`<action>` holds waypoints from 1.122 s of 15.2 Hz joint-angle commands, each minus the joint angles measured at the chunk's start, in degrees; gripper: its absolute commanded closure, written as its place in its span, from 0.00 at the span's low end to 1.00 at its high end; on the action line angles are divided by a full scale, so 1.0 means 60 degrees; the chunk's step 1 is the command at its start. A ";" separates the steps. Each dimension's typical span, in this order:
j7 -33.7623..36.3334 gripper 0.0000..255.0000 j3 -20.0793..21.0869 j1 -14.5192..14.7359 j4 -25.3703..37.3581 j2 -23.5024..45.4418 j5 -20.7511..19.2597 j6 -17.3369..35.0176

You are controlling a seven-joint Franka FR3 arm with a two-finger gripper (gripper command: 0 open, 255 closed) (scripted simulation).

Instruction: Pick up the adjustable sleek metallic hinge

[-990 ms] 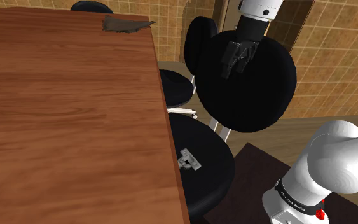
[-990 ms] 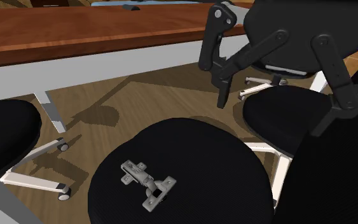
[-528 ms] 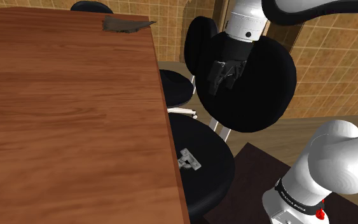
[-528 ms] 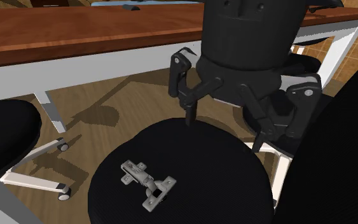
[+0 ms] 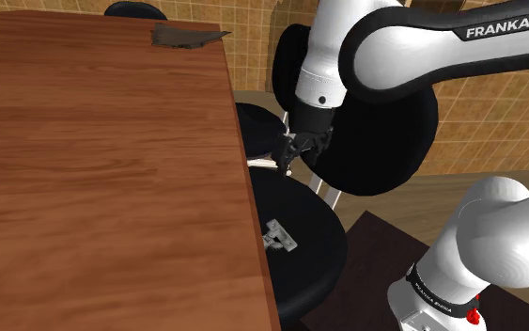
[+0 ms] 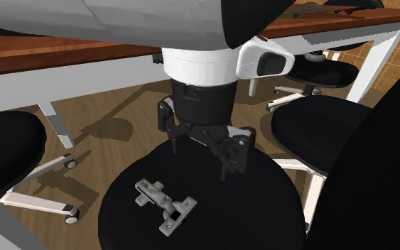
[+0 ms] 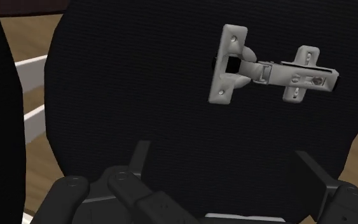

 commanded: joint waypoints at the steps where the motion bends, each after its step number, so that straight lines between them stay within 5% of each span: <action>1: 0.0408 0.00 0.0392 0.0068 -0.0150 0.0501 0.0212 0.0658; 9: 0.2063 0.00 0.1856 0.0117 -0.0024 0.2869 0.0512 0.2902; 17: 0.3544 0.00 0.2757 -0.0028 0.0393 0.5033 -0.0192 0.4572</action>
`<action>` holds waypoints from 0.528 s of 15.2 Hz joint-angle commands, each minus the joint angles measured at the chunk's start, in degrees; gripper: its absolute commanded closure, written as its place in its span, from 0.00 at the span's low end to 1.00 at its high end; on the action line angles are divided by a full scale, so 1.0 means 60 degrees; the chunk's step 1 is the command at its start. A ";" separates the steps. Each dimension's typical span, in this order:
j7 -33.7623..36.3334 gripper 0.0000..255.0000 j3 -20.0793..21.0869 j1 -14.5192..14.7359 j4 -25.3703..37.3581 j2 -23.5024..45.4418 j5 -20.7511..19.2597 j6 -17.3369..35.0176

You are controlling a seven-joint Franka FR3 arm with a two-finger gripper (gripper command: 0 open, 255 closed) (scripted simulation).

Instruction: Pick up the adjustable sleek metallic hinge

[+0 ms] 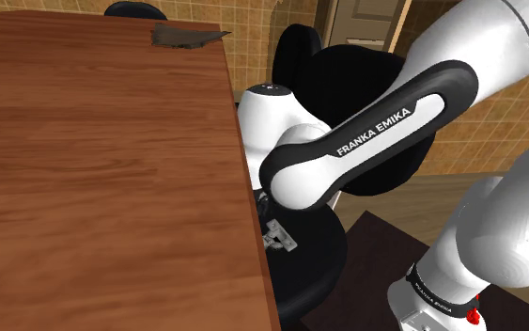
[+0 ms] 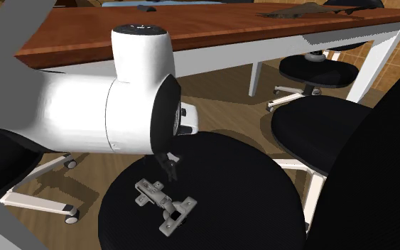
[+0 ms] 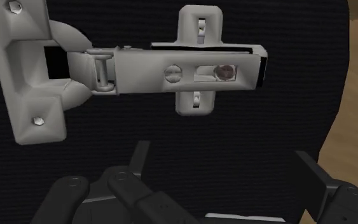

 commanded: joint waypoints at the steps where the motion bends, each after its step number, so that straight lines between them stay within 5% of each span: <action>1: 0.0102 0.00 0.0076 0.0032 -0.0006 0.0271 -0.0079 -0.0640; 7: 0.0337 0.00 0.0135 -0.0009 -0.0181 0.0839 -0.0440 0.0046; 8: 0.0355 1.00 0.0142 -0.0006 -0.0200 0.0864 -0.0456 0.0089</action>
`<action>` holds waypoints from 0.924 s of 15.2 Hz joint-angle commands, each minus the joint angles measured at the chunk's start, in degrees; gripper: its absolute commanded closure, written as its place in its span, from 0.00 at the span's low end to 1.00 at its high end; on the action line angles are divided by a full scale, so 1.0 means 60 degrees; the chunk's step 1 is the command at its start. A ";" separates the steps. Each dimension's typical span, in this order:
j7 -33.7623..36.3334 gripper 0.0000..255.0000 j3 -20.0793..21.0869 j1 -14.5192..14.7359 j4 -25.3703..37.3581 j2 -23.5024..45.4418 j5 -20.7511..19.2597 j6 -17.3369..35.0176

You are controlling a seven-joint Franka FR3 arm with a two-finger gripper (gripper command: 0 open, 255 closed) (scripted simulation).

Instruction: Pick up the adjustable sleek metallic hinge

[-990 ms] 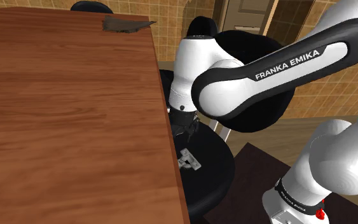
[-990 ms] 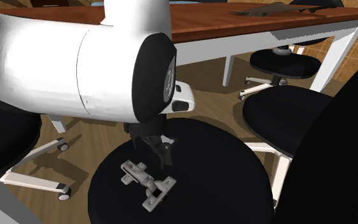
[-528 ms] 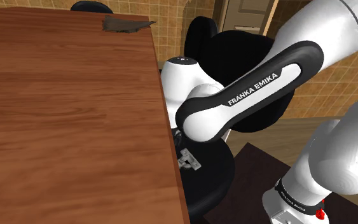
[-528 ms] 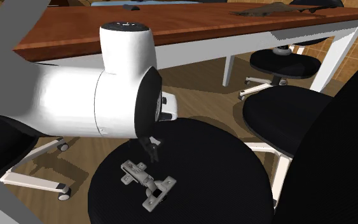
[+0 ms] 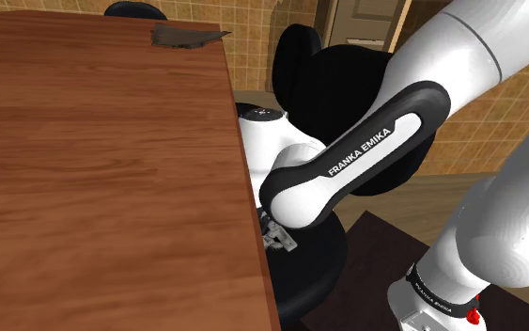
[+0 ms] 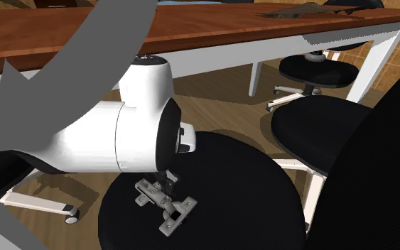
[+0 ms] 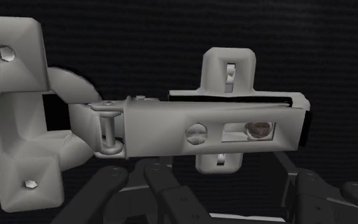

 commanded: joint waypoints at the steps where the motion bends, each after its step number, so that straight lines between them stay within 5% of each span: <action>1: 0.0048 1.00 0.0015 0.0006 0.0008 0.0042 -0.0040 -0.0055; 9: 0.0002 1.00 -0.0011 -0.0003 0.0034 0.0010 -0.0018 -0.0113; 14: -0.0250 1.00 -0.0080 0.0045 0.0227 -0.0607 0.0369 -0.0863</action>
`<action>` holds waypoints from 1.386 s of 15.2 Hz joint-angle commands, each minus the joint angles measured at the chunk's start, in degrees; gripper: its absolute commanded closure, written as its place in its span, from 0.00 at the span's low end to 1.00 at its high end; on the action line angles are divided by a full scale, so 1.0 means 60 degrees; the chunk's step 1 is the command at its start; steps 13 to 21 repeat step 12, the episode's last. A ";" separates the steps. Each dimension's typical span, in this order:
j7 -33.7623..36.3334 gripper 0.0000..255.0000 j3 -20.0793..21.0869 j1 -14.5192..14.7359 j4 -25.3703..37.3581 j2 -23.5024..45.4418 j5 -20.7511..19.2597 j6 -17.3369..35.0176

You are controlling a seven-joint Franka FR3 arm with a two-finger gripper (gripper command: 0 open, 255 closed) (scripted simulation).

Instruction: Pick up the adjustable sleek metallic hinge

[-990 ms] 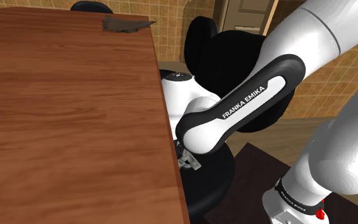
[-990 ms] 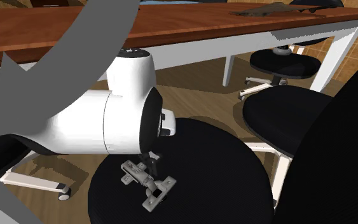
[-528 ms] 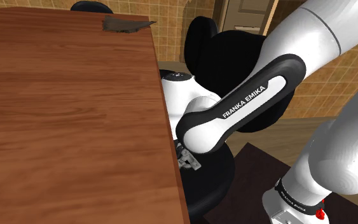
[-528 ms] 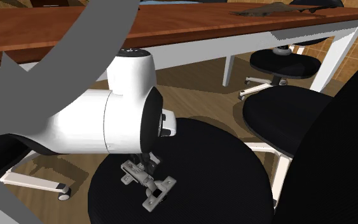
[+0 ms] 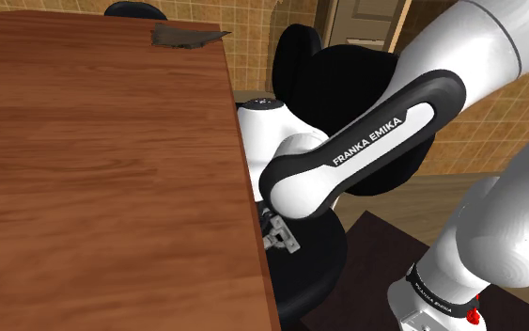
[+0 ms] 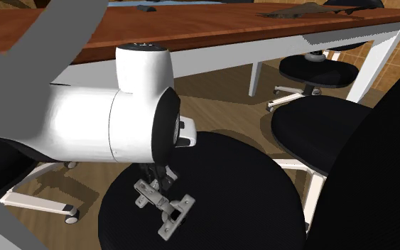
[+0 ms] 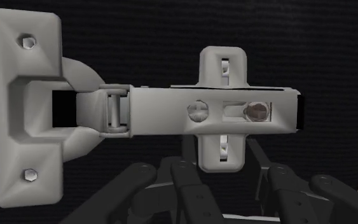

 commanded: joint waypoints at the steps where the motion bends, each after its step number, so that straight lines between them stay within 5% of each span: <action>1: -0.0066 1.00 -0.0027 0.0023 0.0163 -0.0247 0.0118 -0.0295; 10: -0.0299 1.00 -0.0222 0.0080 0.0661 -0.1146 0.0480 -0.1626; 21: -0.0309 1.00 -0.0194 0.0048 0.0671 -0.1163 0.0495 -0.1650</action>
